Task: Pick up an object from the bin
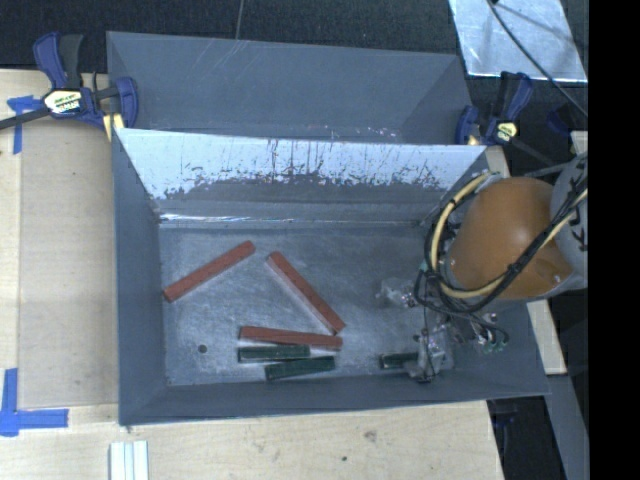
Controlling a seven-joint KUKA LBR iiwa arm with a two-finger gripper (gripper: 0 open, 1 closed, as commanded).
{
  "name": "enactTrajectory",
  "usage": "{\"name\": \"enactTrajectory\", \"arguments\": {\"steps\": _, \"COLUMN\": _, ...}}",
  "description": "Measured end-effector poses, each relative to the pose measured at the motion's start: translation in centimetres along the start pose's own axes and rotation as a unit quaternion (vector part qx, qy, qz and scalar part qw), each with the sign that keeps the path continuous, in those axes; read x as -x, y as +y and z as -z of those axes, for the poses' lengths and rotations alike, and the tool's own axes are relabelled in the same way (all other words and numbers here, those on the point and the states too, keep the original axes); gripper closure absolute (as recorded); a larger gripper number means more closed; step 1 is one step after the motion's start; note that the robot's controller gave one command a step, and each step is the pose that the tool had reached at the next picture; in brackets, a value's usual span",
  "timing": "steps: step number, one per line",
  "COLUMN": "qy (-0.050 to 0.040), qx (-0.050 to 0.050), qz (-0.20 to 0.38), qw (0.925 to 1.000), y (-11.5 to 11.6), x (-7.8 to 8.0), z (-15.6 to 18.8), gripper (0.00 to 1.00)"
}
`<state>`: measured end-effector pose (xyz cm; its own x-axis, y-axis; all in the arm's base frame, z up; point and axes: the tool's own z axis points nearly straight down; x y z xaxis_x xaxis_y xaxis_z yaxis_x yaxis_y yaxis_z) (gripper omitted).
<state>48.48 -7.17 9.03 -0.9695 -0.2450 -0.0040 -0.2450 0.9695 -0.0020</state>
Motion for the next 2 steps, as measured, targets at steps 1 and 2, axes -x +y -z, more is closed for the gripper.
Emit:
{"name": "enactTrajectory", "arguments": {"steps": 1, "qy": 0.0012, "qx": 0.001, "qz": 0.008, "qw": 1.0000, "y": 0.3, "x": 0.2, "z": 2.1, "gripper": 0.00}}
{"name": "enactTrajectory", "arguments": {"steps": 2, "qy": 0.0005, "qx": 0.000, "qz": 0.026, "qw": 0.9997, "y": 0.0, "x": 0.1, "z": 3.2, "gripper": 0.00}}
